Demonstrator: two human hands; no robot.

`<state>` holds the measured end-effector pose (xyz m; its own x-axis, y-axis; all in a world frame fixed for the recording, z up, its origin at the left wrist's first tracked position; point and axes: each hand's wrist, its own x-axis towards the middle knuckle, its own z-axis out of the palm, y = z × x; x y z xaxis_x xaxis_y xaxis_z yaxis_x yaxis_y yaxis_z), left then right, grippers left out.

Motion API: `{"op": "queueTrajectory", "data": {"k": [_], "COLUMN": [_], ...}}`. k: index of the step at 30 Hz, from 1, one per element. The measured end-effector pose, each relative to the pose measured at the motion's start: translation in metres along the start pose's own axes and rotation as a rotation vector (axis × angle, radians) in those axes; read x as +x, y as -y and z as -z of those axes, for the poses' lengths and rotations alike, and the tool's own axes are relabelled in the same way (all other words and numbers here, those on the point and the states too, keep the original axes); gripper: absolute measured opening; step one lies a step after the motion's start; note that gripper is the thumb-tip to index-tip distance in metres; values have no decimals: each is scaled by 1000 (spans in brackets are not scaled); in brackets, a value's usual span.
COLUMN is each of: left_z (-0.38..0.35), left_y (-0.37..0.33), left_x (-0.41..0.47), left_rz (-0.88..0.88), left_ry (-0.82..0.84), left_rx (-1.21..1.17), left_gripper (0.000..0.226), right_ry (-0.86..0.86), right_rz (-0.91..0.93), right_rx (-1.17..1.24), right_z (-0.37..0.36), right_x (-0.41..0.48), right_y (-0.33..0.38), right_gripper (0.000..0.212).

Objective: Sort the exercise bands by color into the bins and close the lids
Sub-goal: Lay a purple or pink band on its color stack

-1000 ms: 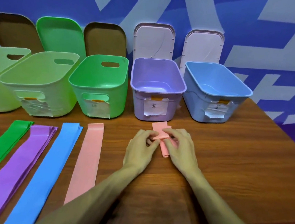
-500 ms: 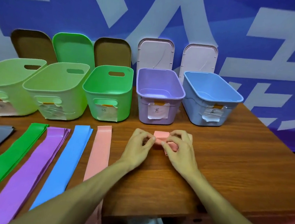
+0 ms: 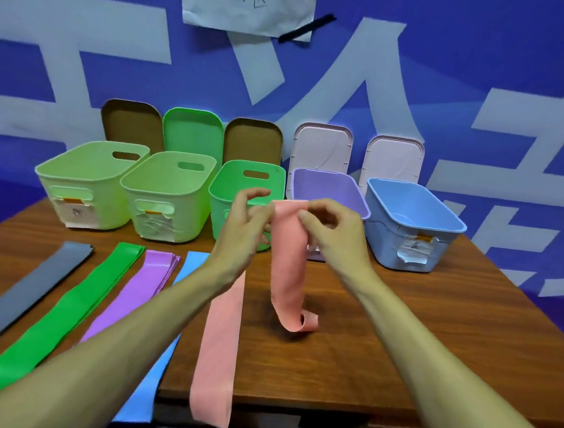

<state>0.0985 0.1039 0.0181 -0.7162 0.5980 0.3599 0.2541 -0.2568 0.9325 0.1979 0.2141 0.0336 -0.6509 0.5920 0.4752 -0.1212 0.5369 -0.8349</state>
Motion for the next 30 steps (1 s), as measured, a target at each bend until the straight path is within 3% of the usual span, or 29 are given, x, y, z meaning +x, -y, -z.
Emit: {"op": "queueTrajectory", "data": {"k": [3, 9, 13, 20, 26, 30], "left_z": [14, 38, 50, 70, 80, 81], "left_y": [1, 13, 19, 24, 30, 45], "left_x": [-18, -68, -84, -107, -128, -132], "left_rz": [76, 154, 193, 348, 458, 505], "left_ry": [85, 272, 285, 274, 266, 277], "left_rx": [-41, 62, 131, 124, 92, 192], "left_gripper": [28, 27, 25, 31, 31, 34], "right_ry": [9, 11, 20, 12, 6, 68], "right_rz": [-32, -102, -146, -181, -334, -440], "right_rx": [127, 382, 512, 420, 301, 231], "right_z": [-8, -30, -41, -59, -72, -86], "right_x": [-1, -6, -6, -5, 4, 1], "right_y": [23, 57, 70, 70, 30, -8], "right_gripper": [13, 9, 16, 15, 11, 11]}}
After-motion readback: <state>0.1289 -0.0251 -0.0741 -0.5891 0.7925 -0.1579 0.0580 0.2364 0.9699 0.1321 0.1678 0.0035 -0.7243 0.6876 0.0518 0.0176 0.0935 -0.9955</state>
